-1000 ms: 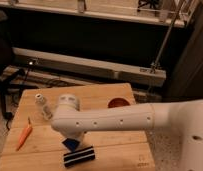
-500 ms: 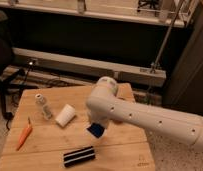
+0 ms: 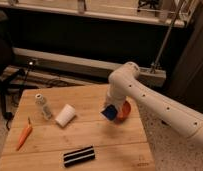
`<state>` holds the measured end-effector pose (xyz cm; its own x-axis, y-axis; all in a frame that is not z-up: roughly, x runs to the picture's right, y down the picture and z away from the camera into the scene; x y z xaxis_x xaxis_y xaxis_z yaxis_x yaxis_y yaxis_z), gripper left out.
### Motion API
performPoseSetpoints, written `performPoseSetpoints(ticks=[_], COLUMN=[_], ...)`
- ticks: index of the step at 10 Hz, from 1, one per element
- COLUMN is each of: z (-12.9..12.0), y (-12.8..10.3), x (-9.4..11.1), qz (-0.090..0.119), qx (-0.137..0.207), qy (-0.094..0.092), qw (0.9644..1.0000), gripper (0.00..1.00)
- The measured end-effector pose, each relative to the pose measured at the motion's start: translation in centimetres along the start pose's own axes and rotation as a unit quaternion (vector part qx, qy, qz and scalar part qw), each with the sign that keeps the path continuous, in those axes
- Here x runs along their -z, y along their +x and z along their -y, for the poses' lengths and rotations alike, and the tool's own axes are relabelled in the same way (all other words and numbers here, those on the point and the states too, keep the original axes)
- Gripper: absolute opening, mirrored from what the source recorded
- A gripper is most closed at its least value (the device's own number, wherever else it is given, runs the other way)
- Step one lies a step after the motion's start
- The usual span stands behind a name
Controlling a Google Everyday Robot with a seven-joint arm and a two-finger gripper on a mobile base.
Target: Place the white sponge in the ceramic bowl
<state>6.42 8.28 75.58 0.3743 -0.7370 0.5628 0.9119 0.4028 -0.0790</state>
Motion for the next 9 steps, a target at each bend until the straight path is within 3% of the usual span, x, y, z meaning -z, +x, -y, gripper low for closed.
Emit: performPoseSetpoints(ticks=[3, 5, 6, 7, 9], z=[-1.3, -1.6, -1.7, -2.1, -2.4], y=[3.2, 5.7, 6.4, 7.2, 7.5], x=[-1.7, -2.7, -2.9, -3.3, -4.1], qz=[0.005, -0.017, -0.025, -0.033, -0.042], qx=[-0.012, -0.013, -0.014, -0.017, -0.021], qy=[-0.005, -0.027, -0.043, -0.064, -0.089], qw=[0.9999, 0.9994, 0.9987, 0.9973, 0.995], gripper=[0.0, 0.01, 0.06, 0.18, 0.35])
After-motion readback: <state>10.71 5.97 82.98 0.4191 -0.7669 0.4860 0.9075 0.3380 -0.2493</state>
